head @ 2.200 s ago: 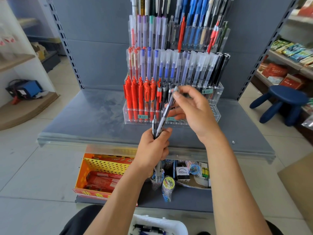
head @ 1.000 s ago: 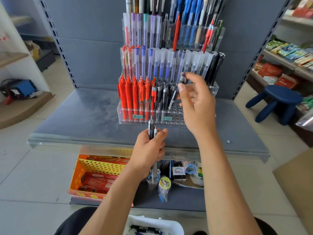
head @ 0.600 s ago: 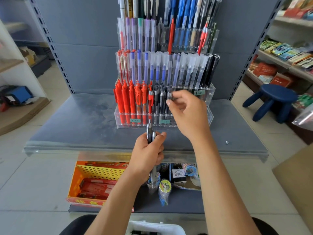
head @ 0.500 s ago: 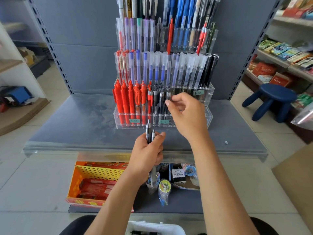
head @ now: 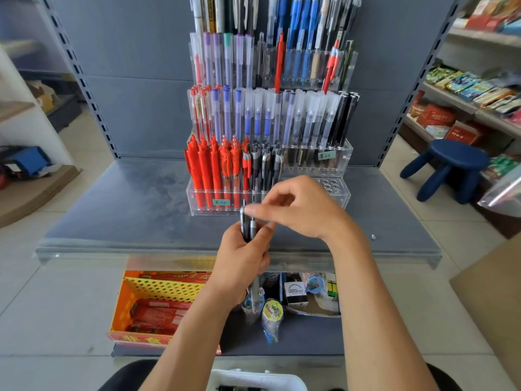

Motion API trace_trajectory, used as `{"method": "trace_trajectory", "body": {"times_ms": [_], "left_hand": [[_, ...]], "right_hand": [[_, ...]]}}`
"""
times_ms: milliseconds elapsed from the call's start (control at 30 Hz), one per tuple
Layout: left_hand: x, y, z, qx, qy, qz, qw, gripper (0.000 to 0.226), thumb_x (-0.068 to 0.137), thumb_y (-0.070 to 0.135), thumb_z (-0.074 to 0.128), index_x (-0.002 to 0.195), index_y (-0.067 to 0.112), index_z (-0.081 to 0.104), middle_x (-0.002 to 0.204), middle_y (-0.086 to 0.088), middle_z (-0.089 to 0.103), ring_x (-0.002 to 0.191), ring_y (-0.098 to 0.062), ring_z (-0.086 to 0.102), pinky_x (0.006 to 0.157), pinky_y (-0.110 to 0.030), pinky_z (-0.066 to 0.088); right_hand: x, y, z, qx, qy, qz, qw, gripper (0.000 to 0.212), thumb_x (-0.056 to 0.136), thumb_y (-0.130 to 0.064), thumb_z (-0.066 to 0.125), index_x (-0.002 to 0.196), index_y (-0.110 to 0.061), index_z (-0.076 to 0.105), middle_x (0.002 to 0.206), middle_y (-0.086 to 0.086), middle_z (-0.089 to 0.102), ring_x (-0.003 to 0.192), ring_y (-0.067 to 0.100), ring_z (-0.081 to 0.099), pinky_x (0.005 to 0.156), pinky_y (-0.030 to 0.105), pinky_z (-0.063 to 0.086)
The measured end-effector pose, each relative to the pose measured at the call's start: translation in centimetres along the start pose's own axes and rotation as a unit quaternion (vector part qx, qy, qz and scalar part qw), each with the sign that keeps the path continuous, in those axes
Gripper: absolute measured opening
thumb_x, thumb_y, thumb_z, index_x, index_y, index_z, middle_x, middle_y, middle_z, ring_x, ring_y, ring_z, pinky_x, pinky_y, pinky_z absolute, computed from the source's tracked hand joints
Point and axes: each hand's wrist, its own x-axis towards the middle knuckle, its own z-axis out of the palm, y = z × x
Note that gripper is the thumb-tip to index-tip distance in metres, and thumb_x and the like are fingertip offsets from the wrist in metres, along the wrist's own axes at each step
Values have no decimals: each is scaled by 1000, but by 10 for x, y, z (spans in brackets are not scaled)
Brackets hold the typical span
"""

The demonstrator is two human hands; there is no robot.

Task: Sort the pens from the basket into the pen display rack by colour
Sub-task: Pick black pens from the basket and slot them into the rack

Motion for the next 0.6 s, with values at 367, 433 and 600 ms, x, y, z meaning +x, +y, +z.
{"method": "trace_trajectory", "body": {"times_ms": [367, 433, 600], "left_hand": [[0, 1, -1, 2, 4, 11, 1000, 14, 102, 5, 53, 88, 4, 53, 60, -2, 26, 54, -17, 17, 44, -27, 21], [0, 2, 0, -7, 3, 9, 1000, 15, 101, 2, 52, 87, 6, 50, 62, -3, 25, 58, -22, 14, 46, -29, 19], [1, 2, 0, -2, 3, 7, 1000, 17, 101, 2, 53, 85, 7, 48, 63, -5, 25, 54, -18, 19, 44, -25, 25]], "right_hand": [[1, -2, 12, -42, -42, 10, 998, 22, 78, -49, 81, 82, -28, 75, 72, -13, 67, 58, -5, 55, 58, 17, 42], [2, -4, 13, -31, -39, 12, 999, 14, 78, -40, 81, 82, -27, 76, 72, -12, 68, 57, -3, 55, 57, 21, 45], [3, -6, 17, 8, -3, 9, 1000, 7, 77, -22, 78, 74, -23, 71, 71, -9, 67, 64, 3, 61, 64, 26, 56]]}}
